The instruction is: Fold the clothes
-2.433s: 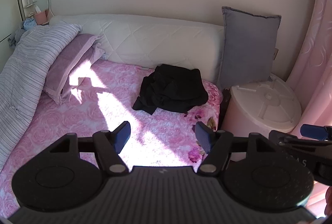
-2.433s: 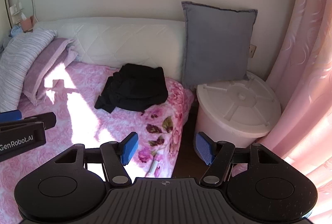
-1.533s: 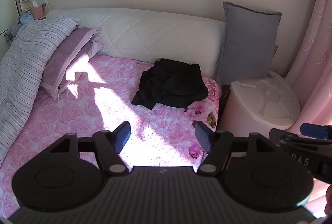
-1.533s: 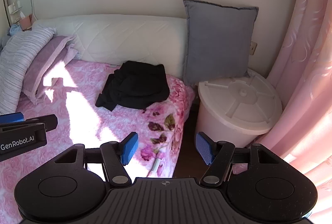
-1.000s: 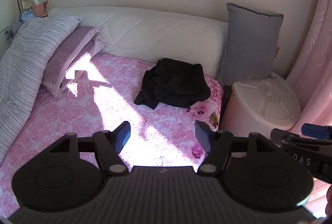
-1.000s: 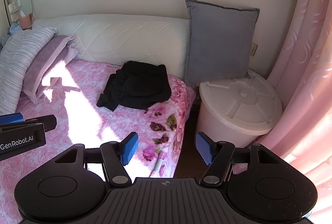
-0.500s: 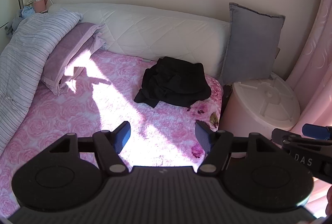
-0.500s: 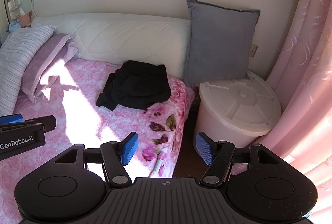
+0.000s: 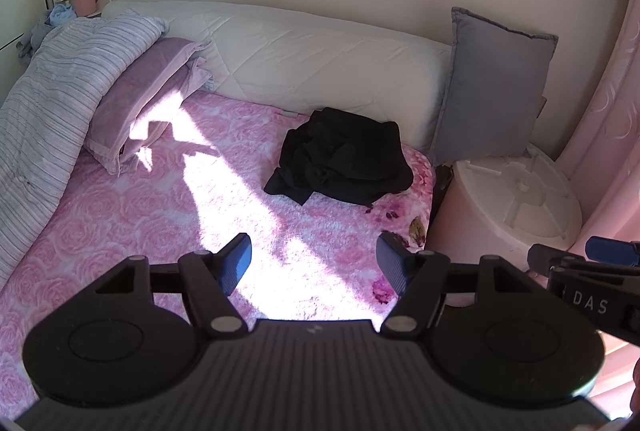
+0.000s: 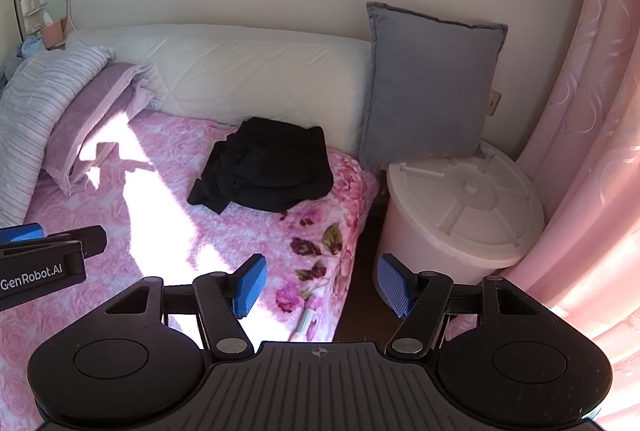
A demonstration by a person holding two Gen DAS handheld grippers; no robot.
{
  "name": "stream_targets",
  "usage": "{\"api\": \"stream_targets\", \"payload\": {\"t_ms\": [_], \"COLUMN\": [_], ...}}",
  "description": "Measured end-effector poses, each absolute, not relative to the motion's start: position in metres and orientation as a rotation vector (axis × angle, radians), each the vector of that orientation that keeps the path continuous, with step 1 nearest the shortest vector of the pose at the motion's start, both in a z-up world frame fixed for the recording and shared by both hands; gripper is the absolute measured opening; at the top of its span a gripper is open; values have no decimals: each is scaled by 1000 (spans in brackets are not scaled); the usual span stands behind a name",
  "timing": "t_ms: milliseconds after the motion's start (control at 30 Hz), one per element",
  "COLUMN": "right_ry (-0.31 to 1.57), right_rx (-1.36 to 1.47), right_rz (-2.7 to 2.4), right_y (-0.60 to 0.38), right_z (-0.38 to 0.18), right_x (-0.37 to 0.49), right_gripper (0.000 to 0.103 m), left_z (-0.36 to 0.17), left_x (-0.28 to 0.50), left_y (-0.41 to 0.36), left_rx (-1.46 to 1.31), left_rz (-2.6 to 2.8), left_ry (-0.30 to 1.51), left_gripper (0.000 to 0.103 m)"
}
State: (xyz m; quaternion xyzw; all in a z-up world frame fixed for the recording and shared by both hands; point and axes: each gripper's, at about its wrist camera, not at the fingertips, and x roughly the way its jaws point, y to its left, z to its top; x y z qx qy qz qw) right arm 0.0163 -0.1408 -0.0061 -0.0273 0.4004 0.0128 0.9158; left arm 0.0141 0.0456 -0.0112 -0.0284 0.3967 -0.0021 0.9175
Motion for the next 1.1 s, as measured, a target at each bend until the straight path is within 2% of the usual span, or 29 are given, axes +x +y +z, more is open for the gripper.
{"api": "stream_targets", "payload": {"t_ms": [1100], "right_ry": [818], "right_rx": [-94], "right_rz": [89], "right_y": [-138], "right_z": [-3], "right_x": [44], "right_gripper": [65], "left_z": [-6], "left_x": [35], "left_y": [46], "left_rx": [-64], "left_rz": [26], "left_ry": [806], "left_gripper": [67]}}
